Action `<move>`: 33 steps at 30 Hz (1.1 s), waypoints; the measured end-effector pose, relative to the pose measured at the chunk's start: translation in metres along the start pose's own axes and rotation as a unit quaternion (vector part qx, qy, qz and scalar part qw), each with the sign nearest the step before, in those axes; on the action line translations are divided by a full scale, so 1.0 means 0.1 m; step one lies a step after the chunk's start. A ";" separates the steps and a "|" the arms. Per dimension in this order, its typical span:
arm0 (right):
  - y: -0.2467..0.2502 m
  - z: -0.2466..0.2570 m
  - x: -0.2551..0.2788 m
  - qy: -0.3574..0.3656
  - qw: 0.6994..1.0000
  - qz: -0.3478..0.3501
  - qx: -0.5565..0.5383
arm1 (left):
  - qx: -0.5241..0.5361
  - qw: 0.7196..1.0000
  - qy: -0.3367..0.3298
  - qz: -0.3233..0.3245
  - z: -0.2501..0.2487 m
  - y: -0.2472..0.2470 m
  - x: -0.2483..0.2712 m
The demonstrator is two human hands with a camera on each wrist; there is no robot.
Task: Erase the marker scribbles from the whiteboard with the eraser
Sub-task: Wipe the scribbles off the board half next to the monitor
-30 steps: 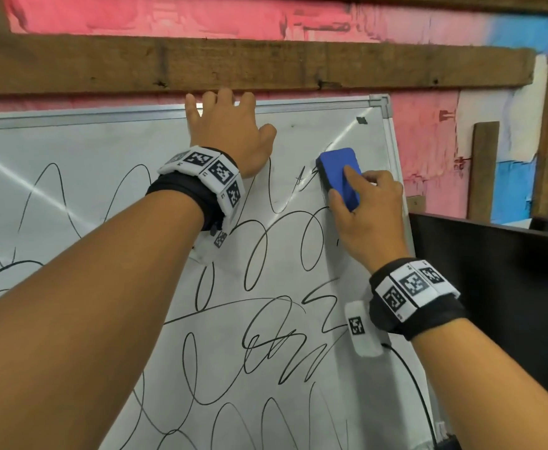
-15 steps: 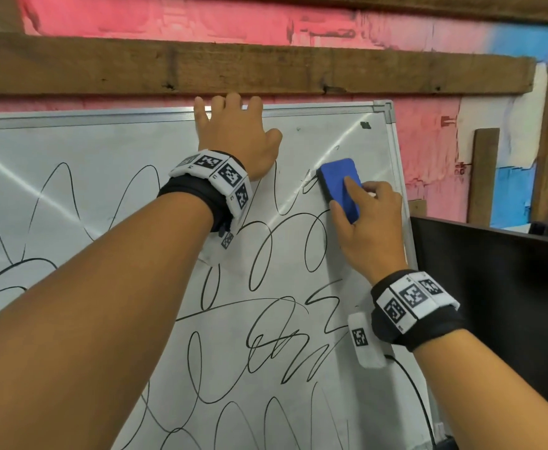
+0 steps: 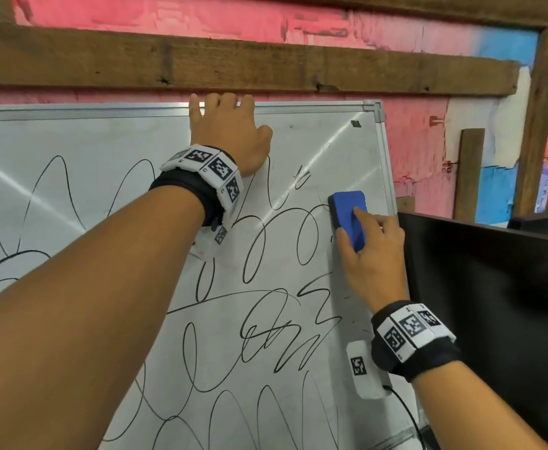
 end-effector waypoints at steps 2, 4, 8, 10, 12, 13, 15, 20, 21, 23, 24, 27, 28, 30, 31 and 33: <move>-0.08 0.06 0.07 0.026 1.000 0.014 0.009 | 0.001 1.000 -0.001 0.005 0.01 0.00 0.02; -0.13 0.03 0.14 0.039 0.999 0.029 0.017 | -0.003 1.000 -0.005 0.011 0.03 0.00 0.04; -0.05 -0.11 0.21 0.007 1.000 0.009 0.003 | -0.016 1.000 -0.012 0.014 0.02 -0.01 0.06; -0.10 -0.05 0.27 0.029 0.999 0.034 0.018 | -0.017 1.000 -0.013 0.010 0.02 -0.02 0.08; -0.11 -0.04 0.29 0.040 0.998 0.048 0.016 | -0.014 1.000 -0.012 0.013 0.03 -0.03 0.10; -0.08 -0.04 0.26 0.040 0.998 0.045 0.014 | -0.012 1.000 -0.010 0.015 0.04 -0.04 0.12; -0.02 -0.07 0.16 0.019 0.999 0.033 0.008 | -0.009 1.000 -0.009 0.017 0.04 -0.05 0.14; -0.06 -0.04 0.21 0.021 0.999 0.036 0.001 | 0.003 1.000 -0.018 0.023 0.06 -0.04 0.18; -0.10 -0.07 0.30 0.025 0.999 0.045 0.000 | 0.002 0.999 -0.021 0.027 0.07 -0.04 0.18; -0.15 -0.18 0.46 0.016 0.998 0.055 -0.002 | -0.006 0.999 -0.029 0.033 0.07 -0.04 0.20; -0.16 -0.24 0.52 0.008 0.998 0.057 -0.002 | -0.008 0.999 -0.032 0.035 0.06 -0.04 0.21; -0.14 -0.28 0.51 -0.001 0.999 0.052 -0.002 | -0.012 0.998 -0.038 0.040 0.06 -0.01 0.23; -0.12 -0.27 0.47 -0.004 0.999 0.049 0.001 | -0.015 0.998 -0.038 0.042 0.06 0.00 0.24; -0.09 -0.25 0.42 -0.009 0.999 0.048 0.004 | -0.020 0.998 -0.037 0.040 0.08 0.02 0.27; -0.10 -0.22 0.44 -0.007 0.999 0.053 0.006 | -0.018 0.999 -0.037 0.036 0.08 0.03 0.30; -0.16 -0.19 0.54 0.008 0.997 0.073 0.012 | -0.008 0.999 -0.041 0.026 0.05 0.04 0.39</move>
Point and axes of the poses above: each hand's wrist, its own x-axis away from the middle knuckle, its own y-axis out of the back of the hand, z = x × y, the point moved 10 cm from there along -x, towards the middle knuckle, and after that the axes turned 12 degrees about z, right-handed, at the moved point
